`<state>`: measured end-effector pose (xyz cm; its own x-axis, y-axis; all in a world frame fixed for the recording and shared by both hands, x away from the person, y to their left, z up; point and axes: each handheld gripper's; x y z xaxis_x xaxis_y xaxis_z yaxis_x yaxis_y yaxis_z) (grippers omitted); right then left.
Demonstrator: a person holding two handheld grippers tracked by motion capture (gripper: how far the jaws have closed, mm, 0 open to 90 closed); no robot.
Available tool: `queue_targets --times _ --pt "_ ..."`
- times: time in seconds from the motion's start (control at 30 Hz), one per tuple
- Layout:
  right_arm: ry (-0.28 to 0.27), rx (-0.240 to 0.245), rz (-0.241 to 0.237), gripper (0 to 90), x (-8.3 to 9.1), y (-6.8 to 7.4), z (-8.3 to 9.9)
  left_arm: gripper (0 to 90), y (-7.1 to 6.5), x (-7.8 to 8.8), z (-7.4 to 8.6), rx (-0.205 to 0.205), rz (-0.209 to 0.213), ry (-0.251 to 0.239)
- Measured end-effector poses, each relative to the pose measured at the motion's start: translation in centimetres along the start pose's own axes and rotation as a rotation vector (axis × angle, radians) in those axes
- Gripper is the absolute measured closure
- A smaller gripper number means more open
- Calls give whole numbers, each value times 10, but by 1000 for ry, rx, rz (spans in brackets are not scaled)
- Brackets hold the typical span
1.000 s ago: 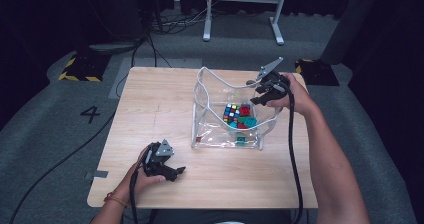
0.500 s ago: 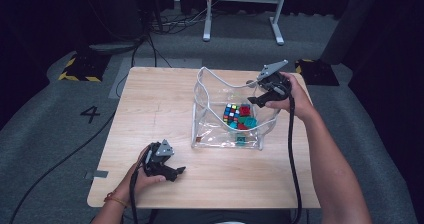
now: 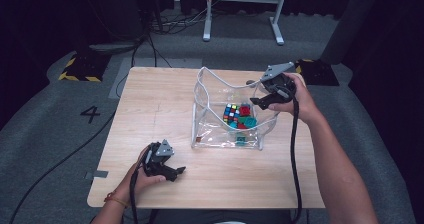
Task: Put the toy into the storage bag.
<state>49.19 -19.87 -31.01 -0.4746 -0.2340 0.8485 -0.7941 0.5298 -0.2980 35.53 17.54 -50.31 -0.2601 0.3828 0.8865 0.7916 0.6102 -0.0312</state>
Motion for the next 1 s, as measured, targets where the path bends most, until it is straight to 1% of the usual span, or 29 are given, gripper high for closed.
queue_targets --times 0.03,0.07,0.13,0.23,0.33,0.37,0.4,0.5,0.57,0.6,0.73,0.77,0.83,0.9,0.93,0.97,1.0 --pt "9 -11 0 236 3 1 1 103 0 0 0 0 0 0" --pt "0 -21 -1 235 4 3 1 103 0 0 0 0 0 0" --pt "-9 -23 6 235 8 4 2 103 0 0 0 0 0 0" --pt "-41 -41 7 235 13 6 5 103 0 0 0 3 1 -1" --pt "-50 -48 17 233 17 8 8 103 0 0 0 4 5 0" --pt "-56 -56 15 233 18 9 10 103 0 0 0 1 0 0" --pt "-65 -53 17 232 19 9 11 103 0 0 0 2 5 1" --pt "-68 -67 26 228 23 11 15 103 0 0 0 2 4 1" --pt "-82 -71 29 228 25 11 18 103 0 0 0 0 0 0" --pt "-86 -89 29 228 27 12 19 103 0 0 0 1 1 0" --pt "-109 -100 42 227 34 14 26 103 0 0 0 0 0 0" --pt "-114 -93 42 226 36 14 28 103 0 0 0 0 1 0" --pt "-122 -104 37 226 38 15 32 103 0 0 0 1 1 0" --pt "-124 -108 40 225 40 17 36 103 0 0 0 1 4 1" --pt "-130 -98 45 224 41 17 38 103 0 0 0 0 0 0" --pt "-129 -107 43 225 42 18 40 103 0 0 0 2 3 1" --pt "-131 -106 43 225 42 19 42 103 0 0 0 0 0 0"
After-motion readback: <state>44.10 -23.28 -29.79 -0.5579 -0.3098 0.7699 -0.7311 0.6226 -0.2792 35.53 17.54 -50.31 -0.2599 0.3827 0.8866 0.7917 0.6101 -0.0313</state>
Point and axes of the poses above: each handheld gripper's, and its own axes: x roughly backward along the jaws, z roughly out of its underside, y roughly to its left, and after that the axes turned 15 degrees about y, right-handed
